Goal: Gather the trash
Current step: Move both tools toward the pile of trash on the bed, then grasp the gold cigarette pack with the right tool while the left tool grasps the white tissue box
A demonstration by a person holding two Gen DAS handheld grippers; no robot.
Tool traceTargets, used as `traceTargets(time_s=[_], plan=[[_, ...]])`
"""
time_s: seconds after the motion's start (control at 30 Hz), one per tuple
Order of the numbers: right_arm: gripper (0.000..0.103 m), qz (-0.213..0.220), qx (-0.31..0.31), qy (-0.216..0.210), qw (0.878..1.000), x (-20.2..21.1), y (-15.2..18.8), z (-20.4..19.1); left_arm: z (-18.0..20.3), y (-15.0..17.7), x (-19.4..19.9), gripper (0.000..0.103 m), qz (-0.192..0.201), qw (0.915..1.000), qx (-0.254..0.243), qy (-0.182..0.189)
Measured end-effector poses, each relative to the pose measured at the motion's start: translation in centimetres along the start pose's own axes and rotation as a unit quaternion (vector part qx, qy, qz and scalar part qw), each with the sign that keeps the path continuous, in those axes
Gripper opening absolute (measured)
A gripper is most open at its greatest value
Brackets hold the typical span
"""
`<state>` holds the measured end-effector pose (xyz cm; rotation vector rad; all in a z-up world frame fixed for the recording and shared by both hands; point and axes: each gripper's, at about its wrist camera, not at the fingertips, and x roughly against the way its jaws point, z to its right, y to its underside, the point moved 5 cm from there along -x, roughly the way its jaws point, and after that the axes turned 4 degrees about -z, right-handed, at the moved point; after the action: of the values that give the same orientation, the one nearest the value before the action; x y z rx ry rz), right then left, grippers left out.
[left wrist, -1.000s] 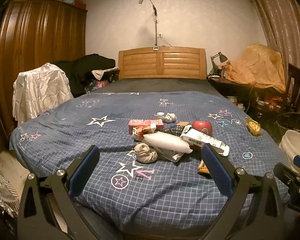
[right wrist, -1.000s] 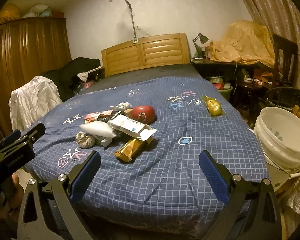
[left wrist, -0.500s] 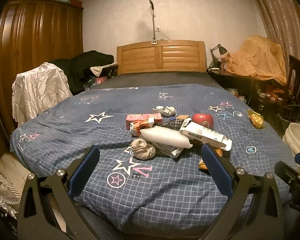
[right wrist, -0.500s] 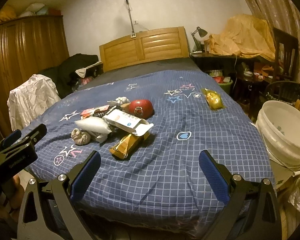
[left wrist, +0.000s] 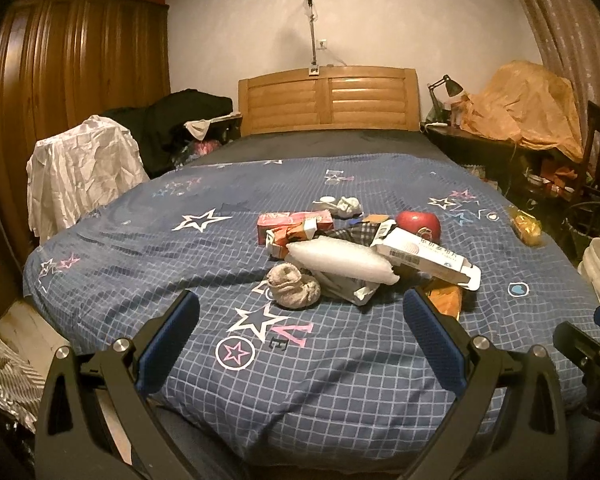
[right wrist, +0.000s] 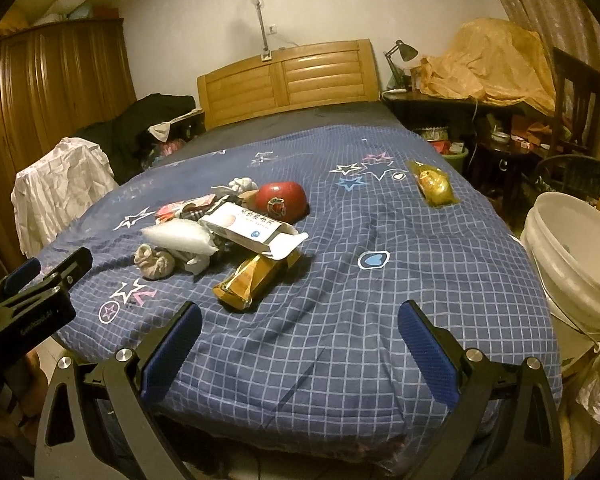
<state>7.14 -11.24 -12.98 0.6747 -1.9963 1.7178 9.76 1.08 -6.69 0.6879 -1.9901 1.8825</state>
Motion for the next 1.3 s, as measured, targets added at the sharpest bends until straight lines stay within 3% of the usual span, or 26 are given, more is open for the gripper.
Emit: traceTargets(time_s=[0.87,1.03,1.17,1.23,1.3], plan=[[0.098,0.001,0.033,-0.002,0.999,-3.4,-2.4,-2.9,-1.9,0.6,-1.9,0.098,-0.028,0.9992,0.018,-0.023],[0.098,0.012,0.031,-0.005,0.999,-3.6,-3.2,-3.3,-4.1,0.7,-2.0,0.098,-0.028,0.9976,0.041,-0.049],[0.097,-0.009,0.015,-0.038,0.999,-5.3,-3.4,-4.0,-6.1,0.8,-2.5,0.098,-0.035,0.9951,0.065,-0.067],[0.092,-0.03,0.004,-0.056,0.998,-6.6,-3.0,-4.5,-6.3,1.0,-2.7,0.098,-0.038,0.9947,0.068,-0.067],[0.08,-0.057,-0.007,-0.069,0.996,-8.3,-2.7,-5.0,-6.3,1.2,-2.9,0.098,-0.042,0.9947,0.067,-0.066]])
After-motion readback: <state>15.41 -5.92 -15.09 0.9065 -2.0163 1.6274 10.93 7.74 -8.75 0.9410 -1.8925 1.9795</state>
